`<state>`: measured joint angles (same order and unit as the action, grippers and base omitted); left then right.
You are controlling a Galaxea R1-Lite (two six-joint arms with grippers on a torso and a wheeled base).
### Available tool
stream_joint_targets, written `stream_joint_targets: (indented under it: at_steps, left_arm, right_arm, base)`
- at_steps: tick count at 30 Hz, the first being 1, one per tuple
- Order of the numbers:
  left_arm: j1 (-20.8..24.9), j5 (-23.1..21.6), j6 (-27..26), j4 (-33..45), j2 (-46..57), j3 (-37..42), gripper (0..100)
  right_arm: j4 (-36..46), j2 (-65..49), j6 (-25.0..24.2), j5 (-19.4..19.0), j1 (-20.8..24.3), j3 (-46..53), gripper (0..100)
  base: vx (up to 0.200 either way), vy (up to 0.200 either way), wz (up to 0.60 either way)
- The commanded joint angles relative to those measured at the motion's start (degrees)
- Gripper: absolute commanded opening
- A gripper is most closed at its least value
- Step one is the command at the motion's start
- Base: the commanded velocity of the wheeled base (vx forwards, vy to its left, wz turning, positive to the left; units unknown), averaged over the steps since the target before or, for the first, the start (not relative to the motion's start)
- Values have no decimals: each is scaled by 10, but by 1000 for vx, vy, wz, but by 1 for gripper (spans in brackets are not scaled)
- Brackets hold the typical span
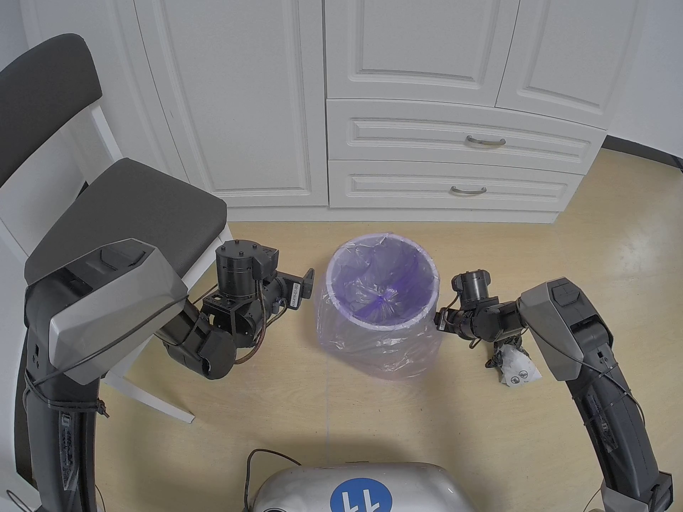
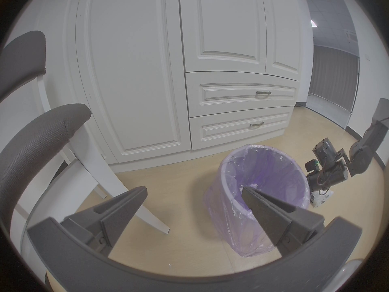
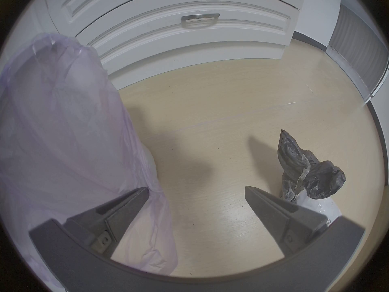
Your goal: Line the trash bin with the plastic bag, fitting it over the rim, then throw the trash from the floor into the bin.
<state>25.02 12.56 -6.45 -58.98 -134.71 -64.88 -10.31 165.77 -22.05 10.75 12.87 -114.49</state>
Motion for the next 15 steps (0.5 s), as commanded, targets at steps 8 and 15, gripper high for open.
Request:
stream_joint_targets:
  at_steps: [8, 15]
  left_arm:
    - [1, 0, -1, 0, 0, 6, 100]
    - [1, -1, -1, 0, -2, 6, 100]
  right_arm:
    - [92, -116, 136, -70, -130, 74, 100]
    - [92, -48, 175, -64, -159, 30, 100]
  base:
    - [0, 0, 0]
    - [0, 0, 0]
